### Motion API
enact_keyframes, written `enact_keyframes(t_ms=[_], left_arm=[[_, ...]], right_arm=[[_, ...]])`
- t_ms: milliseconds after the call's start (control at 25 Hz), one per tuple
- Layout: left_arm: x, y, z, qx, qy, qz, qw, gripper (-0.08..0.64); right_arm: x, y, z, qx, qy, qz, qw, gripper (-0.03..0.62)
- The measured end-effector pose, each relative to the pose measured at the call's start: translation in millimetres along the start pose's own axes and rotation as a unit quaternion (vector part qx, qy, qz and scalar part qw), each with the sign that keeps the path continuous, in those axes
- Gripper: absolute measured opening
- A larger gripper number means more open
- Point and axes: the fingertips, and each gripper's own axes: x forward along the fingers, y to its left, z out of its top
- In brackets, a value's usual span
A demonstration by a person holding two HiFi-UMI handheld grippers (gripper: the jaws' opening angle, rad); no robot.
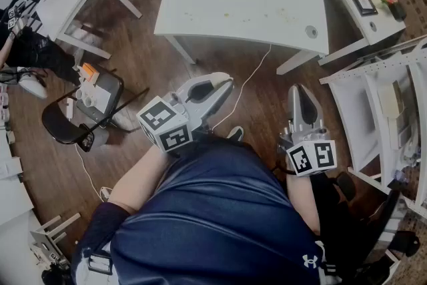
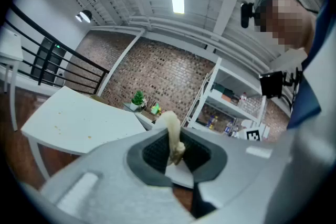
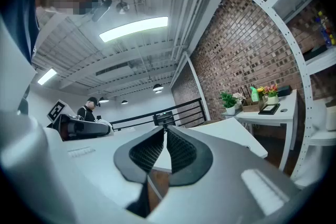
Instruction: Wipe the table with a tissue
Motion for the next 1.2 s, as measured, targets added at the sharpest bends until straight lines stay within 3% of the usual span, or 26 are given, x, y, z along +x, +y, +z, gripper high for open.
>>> enact_keyframes(t_ms=[200,440,960,1080,1200], left_arm=[[17.5,1.5,2.0,0.008,0.0,0.005,1.0,0.032],[42.4,42.2,14.6,0.009,0.003,0.016,0.9998,0.032],[108.7,173.8,73.9,-0.029,0.014,-0.053,0.998,0.032],[118.9,195.5,80.5,0.01,0.039,-0.052,0.9979,0.032],[129.7,211.3,72.0,0.064,0.056,-0.065,0.9943,0.032]], right_arm=[[4.2,-20.5,4.5,-0.005,0.006,0.0,1.0,0.025],[38.3,-35.7,5.4,-0.009,0.018,0.0,1.0,0.025],[186.8,-30.7,11.3,-0.04,0.072,-0.02,0.996,0.025],[220.2,-23.2,8.5,-0.027,0.086,-0.009,0.996,0.031],[249.5,-14.4,4.9,-0.006,0.097,0.009,0.995,0.088]])
